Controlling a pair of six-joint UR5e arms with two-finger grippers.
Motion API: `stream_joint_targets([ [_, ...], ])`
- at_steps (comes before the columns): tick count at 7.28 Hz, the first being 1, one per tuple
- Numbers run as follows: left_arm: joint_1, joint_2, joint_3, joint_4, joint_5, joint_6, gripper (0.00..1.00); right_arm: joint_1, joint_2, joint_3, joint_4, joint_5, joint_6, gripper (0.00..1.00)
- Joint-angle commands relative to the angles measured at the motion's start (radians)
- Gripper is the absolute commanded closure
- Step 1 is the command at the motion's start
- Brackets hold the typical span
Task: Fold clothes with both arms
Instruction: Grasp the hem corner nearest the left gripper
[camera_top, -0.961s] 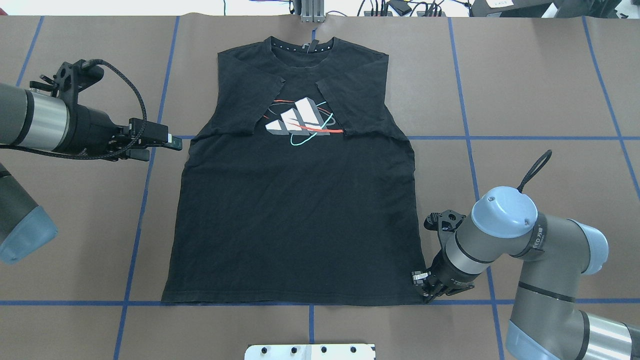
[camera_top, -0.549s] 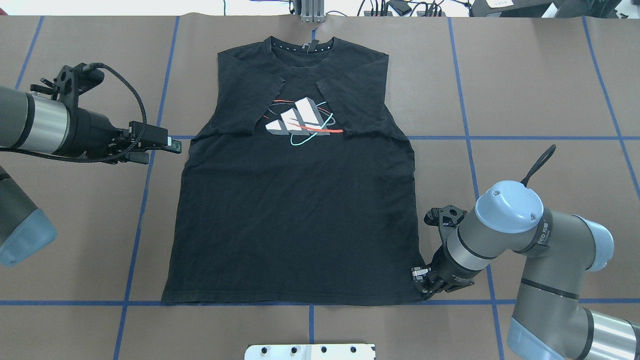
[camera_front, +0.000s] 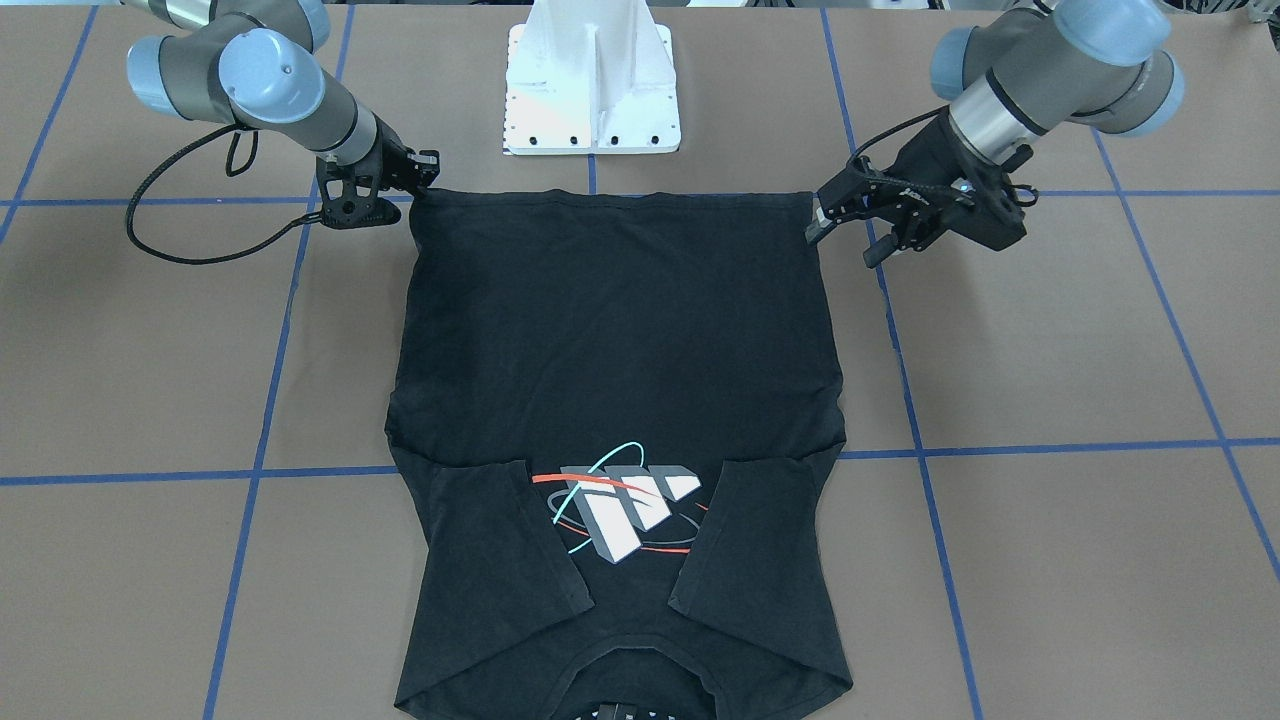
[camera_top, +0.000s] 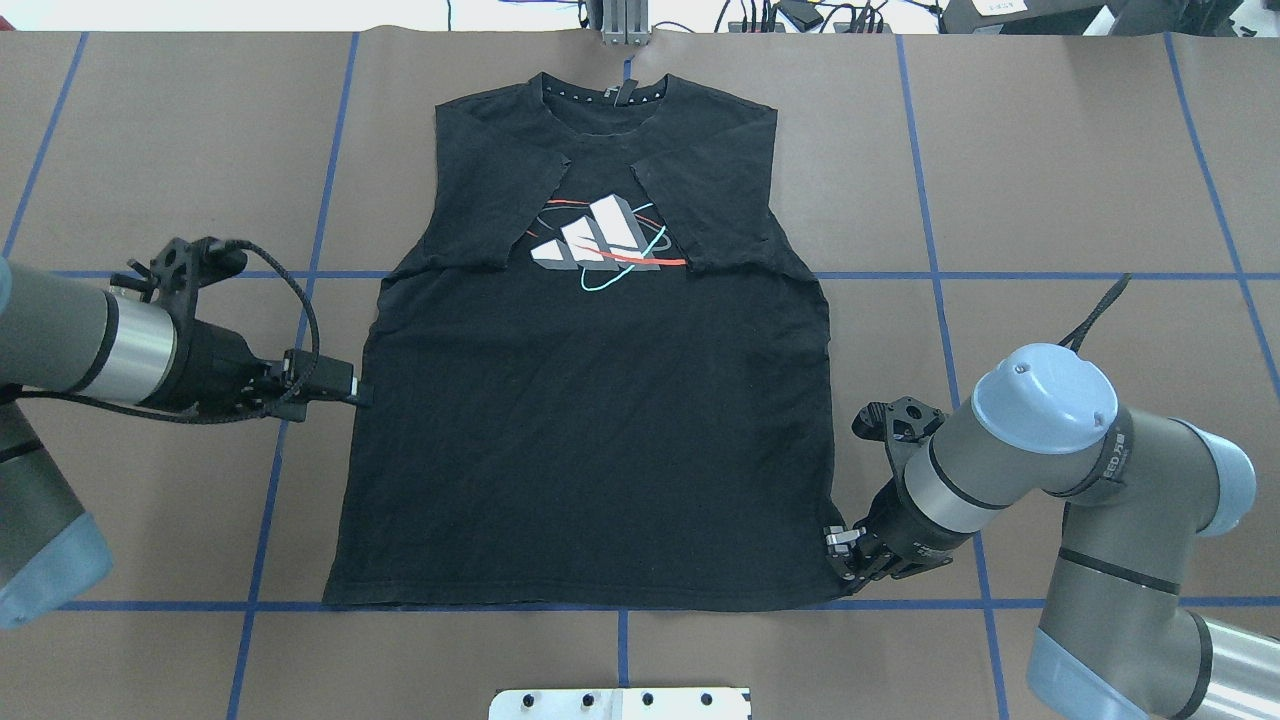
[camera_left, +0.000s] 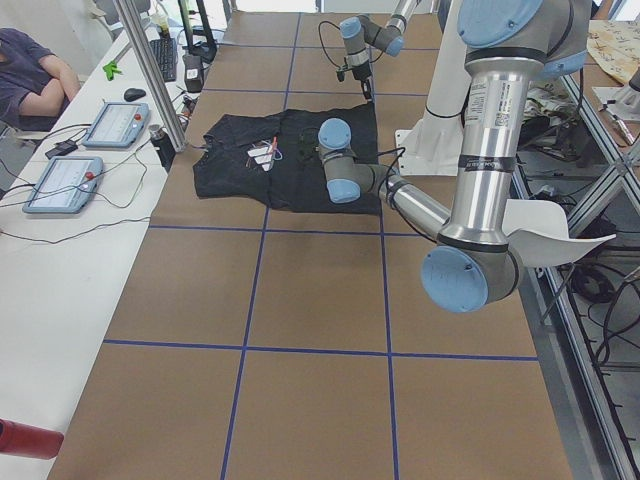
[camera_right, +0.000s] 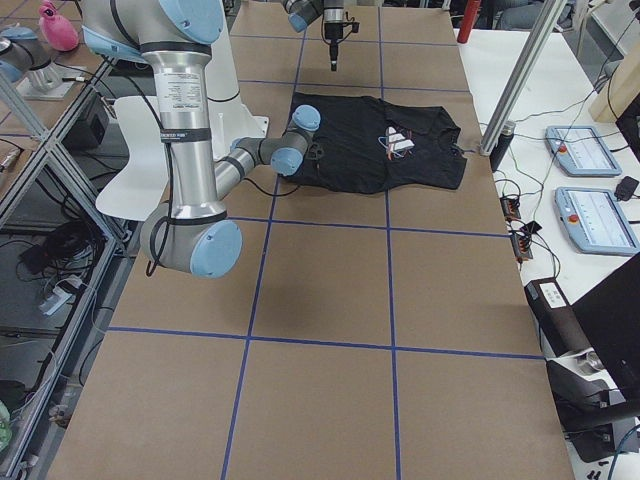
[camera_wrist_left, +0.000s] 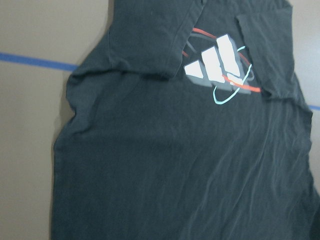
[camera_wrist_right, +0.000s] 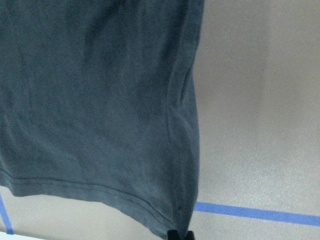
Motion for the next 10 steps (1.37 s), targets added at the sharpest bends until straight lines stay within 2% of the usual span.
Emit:
stream_joint_targets([
  [1, 0.149, 0.077, -0.016, 0.000, 0.085, -0.058, 0.01, 0.024, -0.003, 0.024, 0.004, 0.037, 0.000, 1.00],
  [4, 0.271, 0.097, -0.015, 0.005, 0.153, -0.147, 0.01, 0.053, -0.003, 0.064, 0.004, 0.074, 0.000, 1.00],
  [10, 0.311, 0.093, 0.002, 0.034, 0.187, -0.166, 0.04, 0.076, 0.005, 0.064, 0.006, 0.094, -0.002, 1.00],
])
